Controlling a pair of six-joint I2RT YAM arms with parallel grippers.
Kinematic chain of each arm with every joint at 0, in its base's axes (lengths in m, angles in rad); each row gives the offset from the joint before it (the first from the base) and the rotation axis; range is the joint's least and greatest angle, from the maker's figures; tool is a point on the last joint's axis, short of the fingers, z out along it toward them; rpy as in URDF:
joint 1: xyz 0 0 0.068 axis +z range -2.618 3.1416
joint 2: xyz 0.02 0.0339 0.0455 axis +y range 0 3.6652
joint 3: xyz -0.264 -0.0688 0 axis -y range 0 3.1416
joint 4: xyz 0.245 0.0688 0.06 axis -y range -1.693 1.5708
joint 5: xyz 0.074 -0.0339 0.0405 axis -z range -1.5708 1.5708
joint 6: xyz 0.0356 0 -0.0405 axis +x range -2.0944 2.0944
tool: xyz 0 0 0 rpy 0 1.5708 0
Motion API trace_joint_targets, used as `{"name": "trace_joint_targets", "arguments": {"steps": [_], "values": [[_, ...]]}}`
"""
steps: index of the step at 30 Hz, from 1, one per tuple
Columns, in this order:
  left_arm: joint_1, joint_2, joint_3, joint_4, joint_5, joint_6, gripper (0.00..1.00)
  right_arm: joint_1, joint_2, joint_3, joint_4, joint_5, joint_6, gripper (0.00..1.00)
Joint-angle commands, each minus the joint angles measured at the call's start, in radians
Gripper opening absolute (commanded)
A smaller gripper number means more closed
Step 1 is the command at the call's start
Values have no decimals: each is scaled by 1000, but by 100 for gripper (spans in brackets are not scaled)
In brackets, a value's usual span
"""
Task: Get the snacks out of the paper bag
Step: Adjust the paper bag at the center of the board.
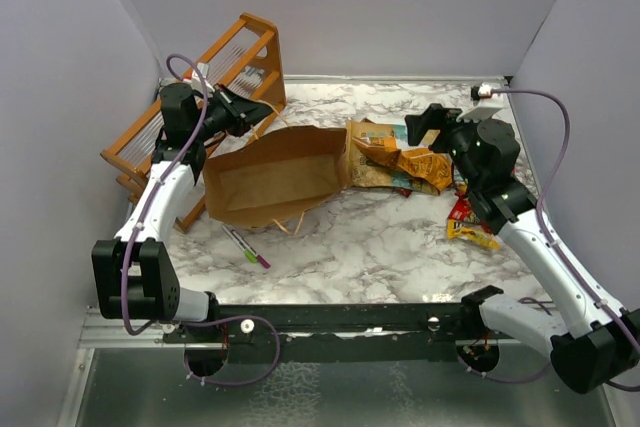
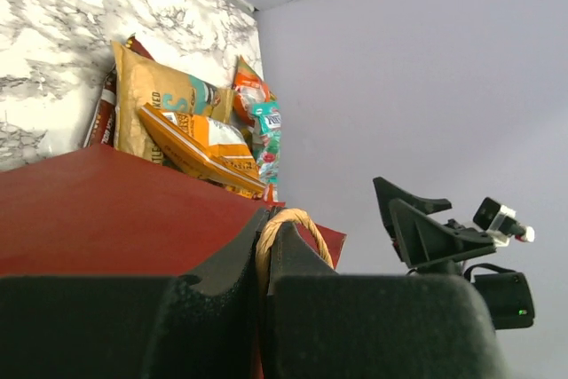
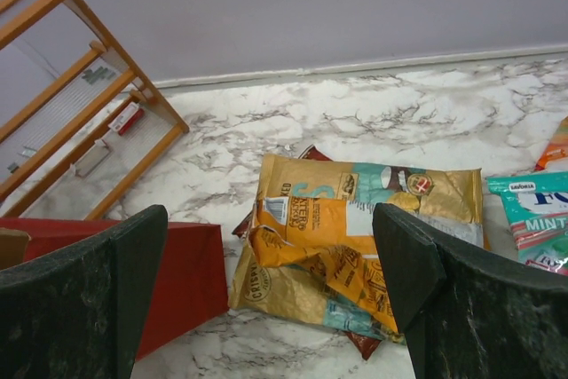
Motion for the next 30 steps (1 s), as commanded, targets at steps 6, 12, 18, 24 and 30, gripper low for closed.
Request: {"name": "trace_joint_targets", "arguments": {"steps": [6, 12, 18, 24, 30], "values": [[8, -84, 68, -1, 103, 77, 0, 5, 74, 141, -163, -88, -117, 99], [-76, -194, 96, -86, 126, 140, 0, 6, -5, 106, -111, -76, -139, 99], [-244, -262, 143, -145, 77, 159, 0, 5, -47, 108, -108, -23, -167, 99], [-355, -290, 156, -122, 58, 111, 0, 6, -67, 99, -105, -8, -176, 99], [-407, -283, 140, -81, 66, 90, 0, 5, -68, 107, -115, -5, -175, 99]]}}
